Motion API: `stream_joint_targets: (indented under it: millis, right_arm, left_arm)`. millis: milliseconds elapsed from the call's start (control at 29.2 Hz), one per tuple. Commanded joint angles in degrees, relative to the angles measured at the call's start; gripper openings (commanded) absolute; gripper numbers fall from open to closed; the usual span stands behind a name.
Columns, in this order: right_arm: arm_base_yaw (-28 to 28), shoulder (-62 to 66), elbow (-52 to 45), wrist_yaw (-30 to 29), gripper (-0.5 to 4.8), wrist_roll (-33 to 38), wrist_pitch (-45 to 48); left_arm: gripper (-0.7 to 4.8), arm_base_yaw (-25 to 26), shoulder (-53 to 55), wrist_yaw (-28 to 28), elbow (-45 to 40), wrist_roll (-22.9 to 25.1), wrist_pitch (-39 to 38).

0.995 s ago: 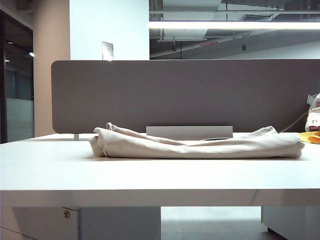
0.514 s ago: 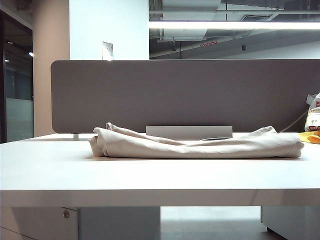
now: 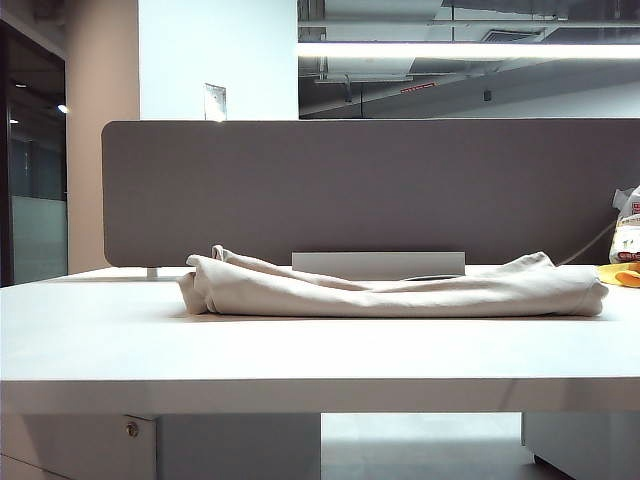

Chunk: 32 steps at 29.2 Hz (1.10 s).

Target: Fold the bottom side of the T-shirt horizontally towards the center, about one-third of the way, then fold the sleeve back towards the center, creating a straight line along the edge of the T-shirt, and finally fold the bottom of the T-shirt up towards the top, creating a neat rectangle.

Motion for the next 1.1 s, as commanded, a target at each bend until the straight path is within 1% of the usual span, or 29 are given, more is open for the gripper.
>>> stream_joint_targets:
  millis: [34, 137, 274, 309, 446, 583, 1098]
  right_arm:
    - [0.0, 0.0, 0.0, 0.0, 0.00, 0.2, 0.1]
    - [0.0, 0.0, 0.0, 0.0, 0.00, 0.2, 0.1]
    - [0.0, 0.0, 0.0, 0.0, 0.00, 0.2, 0.1]
    - [0.0, 0.0, 0.0, 0.0, 0.00, 0.2, 0.1]
    - [-0.1, 0.0, 0.0, 0.0, 0.00, 0.2, 0.1]
    - [-0.1, 0.0, 0.0, 0.0, 0.00, 0.2, 0.1]
    - [-0.1, 0.0, 0.0, 0.0, 0.00, 0.2, 0.1]
  left_arm:
    - [-0.05, 0.0, 0.0, -3.2, -0.3, 0.3, -0.1]
    - [-0.05, 0.0, 0.0, -3.2, -0.3, 1.5, -0.2]
    - [-0.05, 0.0, 0.0, -3.2, -0.3, 5.9, -0.4]
    - [-0.05, 0.0, 0.0, -3.2, -0.3, 6.3, -0.4]
    - [-0.05, 0.0, 0.0, -3.2, -0.3, 6.3, -0.3]
    - [-0.05, 0.1, 0.0, -3.7, -0.3, 7.5, -0.4]
    - [-0.05, 0.1, 0.0, -3.6, -0.3, 7.5, -0.6]
